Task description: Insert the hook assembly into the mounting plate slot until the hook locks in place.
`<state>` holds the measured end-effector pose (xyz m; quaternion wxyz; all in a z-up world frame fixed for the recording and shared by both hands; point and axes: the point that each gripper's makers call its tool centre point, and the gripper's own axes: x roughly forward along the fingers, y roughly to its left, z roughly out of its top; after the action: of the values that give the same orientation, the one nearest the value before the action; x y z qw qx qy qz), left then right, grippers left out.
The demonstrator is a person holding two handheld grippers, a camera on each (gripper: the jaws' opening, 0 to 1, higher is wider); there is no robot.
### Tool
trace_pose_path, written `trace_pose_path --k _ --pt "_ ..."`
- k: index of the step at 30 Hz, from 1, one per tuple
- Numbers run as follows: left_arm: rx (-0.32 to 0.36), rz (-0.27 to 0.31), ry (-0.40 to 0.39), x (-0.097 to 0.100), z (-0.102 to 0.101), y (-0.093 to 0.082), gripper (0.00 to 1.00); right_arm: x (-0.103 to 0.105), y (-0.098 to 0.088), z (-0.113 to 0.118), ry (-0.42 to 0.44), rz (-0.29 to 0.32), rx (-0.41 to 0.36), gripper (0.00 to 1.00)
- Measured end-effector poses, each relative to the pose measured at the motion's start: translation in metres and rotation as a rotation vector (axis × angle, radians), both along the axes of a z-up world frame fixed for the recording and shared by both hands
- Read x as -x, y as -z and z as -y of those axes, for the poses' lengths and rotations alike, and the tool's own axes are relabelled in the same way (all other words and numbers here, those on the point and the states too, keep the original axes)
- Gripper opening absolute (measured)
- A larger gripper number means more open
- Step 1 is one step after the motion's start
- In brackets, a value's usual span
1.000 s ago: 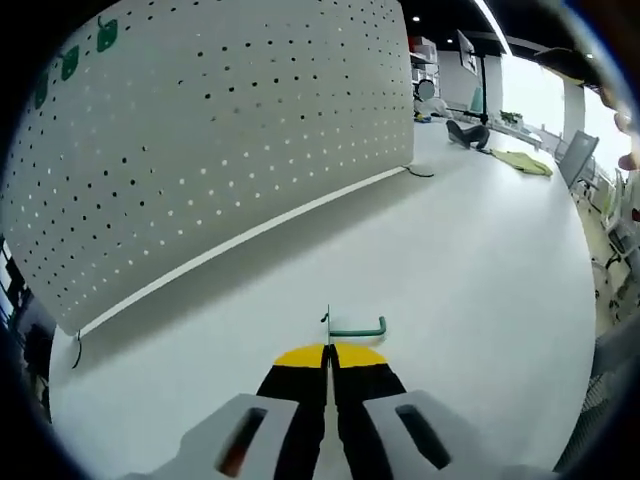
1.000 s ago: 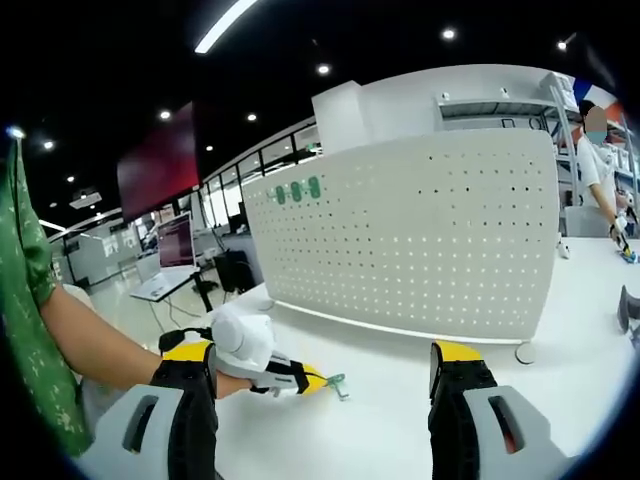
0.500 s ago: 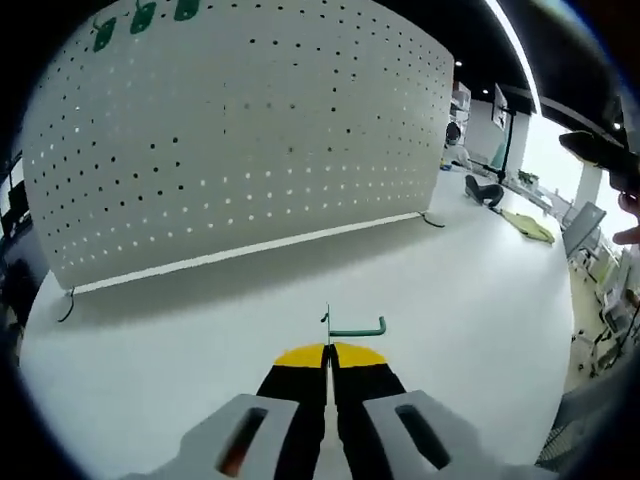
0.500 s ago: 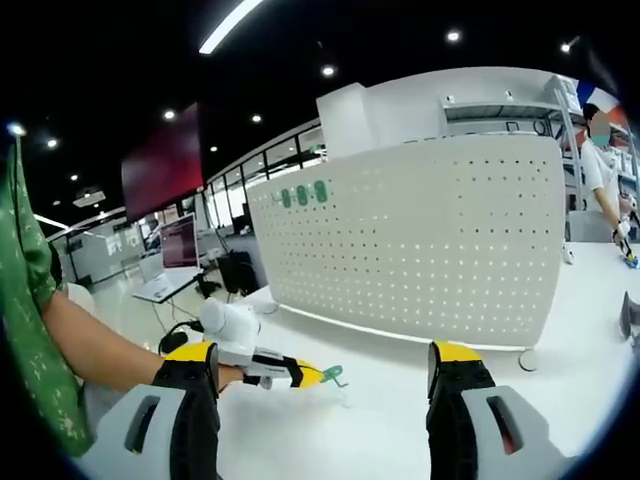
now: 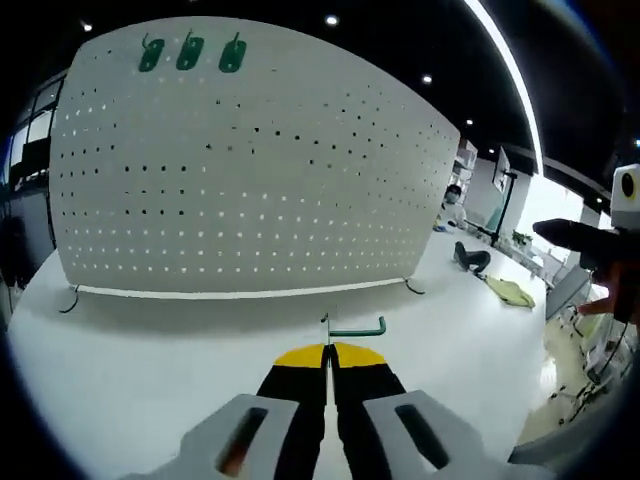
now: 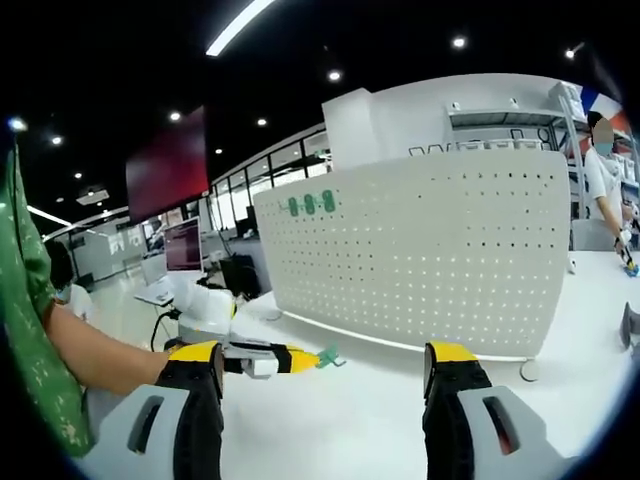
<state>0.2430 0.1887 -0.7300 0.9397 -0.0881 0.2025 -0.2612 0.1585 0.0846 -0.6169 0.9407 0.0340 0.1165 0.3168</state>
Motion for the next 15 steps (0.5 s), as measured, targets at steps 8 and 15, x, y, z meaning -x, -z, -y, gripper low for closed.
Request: trace_pose_path --k 8,15 --pt "0.075 0.072 -0.009 0.009 -0.005 -0.04 0.01 -0.003 -0.014 -0.01 -0.017 0.027 -0.001 0.8" --pt "0.122 0.139 -0.008 0.016 -0.007 -0.072 0.01 -0.005 -0.023 -0.019 -0.032 0.044 -0.009 0.77"
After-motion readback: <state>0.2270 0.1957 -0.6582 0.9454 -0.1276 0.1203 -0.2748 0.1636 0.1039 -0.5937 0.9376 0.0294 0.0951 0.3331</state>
